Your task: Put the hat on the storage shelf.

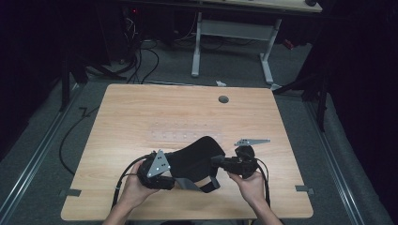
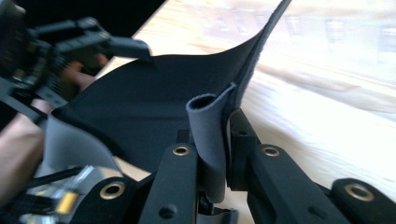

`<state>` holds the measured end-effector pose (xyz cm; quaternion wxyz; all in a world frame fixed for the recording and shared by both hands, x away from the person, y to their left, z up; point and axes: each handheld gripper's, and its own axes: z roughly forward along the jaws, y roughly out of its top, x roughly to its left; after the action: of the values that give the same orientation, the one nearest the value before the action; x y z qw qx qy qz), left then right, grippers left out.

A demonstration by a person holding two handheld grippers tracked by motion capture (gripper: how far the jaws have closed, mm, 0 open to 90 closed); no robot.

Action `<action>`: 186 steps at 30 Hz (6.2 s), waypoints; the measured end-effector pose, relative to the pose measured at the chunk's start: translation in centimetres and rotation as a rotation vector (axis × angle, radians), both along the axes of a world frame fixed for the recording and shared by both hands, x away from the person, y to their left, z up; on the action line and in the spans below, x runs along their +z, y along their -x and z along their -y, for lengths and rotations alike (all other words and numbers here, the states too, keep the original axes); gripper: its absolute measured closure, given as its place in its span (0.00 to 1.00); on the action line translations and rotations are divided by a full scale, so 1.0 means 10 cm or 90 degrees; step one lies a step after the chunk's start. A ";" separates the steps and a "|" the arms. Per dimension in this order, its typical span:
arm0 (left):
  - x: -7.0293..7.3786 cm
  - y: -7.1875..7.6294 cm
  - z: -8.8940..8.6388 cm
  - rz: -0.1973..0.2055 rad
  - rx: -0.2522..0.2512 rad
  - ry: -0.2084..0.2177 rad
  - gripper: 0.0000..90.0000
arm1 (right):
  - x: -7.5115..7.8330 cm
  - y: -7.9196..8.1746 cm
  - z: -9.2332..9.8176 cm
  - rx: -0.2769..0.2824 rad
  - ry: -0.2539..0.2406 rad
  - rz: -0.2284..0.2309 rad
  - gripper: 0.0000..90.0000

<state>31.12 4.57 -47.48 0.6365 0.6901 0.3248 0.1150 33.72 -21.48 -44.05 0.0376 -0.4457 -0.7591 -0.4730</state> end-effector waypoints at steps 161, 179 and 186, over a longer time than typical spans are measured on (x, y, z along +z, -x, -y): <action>0.61 -1.25 -0.68 0.003 0.213 0.128 0.96 | -0.91 -0.06 0.64 -0.263 0.312 0.123 0.38; 0.47 -1.37 -0.71 0.005 0.261 0.120 0.96 | -0.90 -0.06 0.64 -0.264 0.312 0.121 0.38; 0.44 -1.39 -0.68 0.004 0.267 0.119 0.96 | -0.90 -0.05 0.64 -0.263 0.312 0.121 0.38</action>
<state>45.03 11.34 -43.06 0.6612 0.5449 0.4681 0.2163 34.27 -27.89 -53.10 -0.2382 -0.5399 -0.7439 -0.3137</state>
